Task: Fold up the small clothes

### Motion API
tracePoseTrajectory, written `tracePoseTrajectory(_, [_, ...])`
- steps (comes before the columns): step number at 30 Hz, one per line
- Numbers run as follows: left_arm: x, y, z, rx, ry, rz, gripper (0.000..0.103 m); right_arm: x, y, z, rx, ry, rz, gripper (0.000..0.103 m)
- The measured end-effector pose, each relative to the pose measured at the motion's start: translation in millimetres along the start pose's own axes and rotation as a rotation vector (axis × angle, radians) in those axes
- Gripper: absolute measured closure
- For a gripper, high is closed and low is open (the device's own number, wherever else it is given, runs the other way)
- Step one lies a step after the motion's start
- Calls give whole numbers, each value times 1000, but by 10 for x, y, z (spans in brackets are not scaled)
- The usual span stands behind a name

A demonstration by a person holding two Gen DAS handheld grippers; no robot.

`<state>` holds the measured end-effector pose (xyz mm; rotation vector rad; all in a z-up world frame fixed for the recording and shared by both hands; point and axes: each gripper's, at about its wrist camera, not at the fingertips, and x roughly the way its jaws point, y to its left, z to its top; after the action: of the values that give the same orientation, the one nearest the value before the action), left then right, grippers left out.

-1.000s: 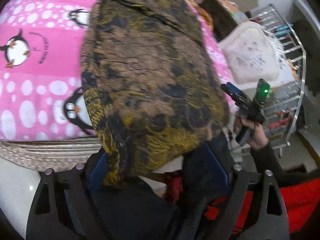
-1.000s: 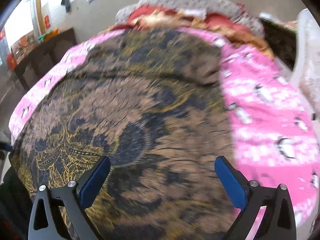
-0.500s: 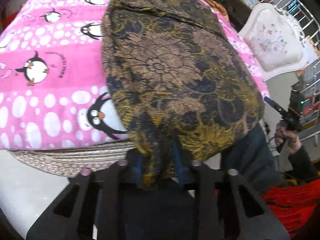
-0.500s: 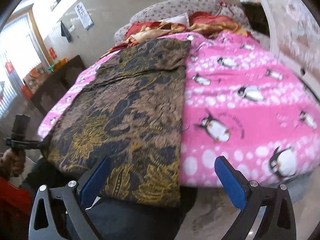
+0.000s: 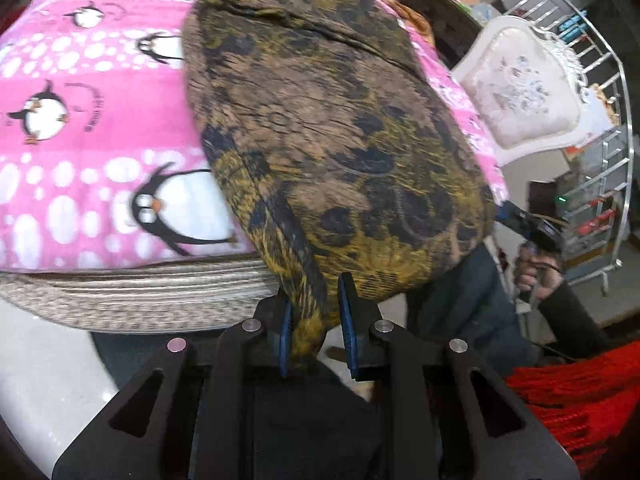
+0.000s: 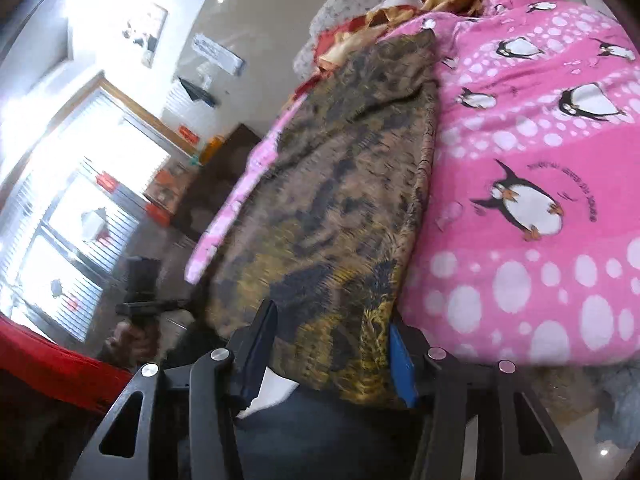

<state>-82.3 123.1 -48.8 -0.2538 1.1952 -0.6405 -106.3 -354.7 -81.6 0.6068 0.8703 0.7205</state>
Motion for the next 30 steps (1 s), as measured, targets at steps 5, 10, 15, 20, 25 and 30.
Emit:
tracePoseTrajectory(5, [-19,94,-3,-44,-11,-15,85,75,-5,-28,14,43,-18,52])
tracePoseTrajectory(10, [-79,113,-62,-45,-25,-16,85,6,-9,-90,3,95,-73,54])
tracePoseTrajectory(15, [-100,121,-59,-56,-53,-15,93,26,-60,-112,14,101,-33,54])
tracePoseTrajectory(20, [-268,-12,-45,-9,-104,-20,97,-10,108,-89,-71,90,21,96])
tracePoseTrajectory(25, [-581,-22,-9,-30,-214,-109,98,-373,389,48,-105,-49,143,97])
tracePoseTrajectory(30, [-899,-3,-8,-51,-312,-174,99,-671,595,202,-125,-158,184,99])
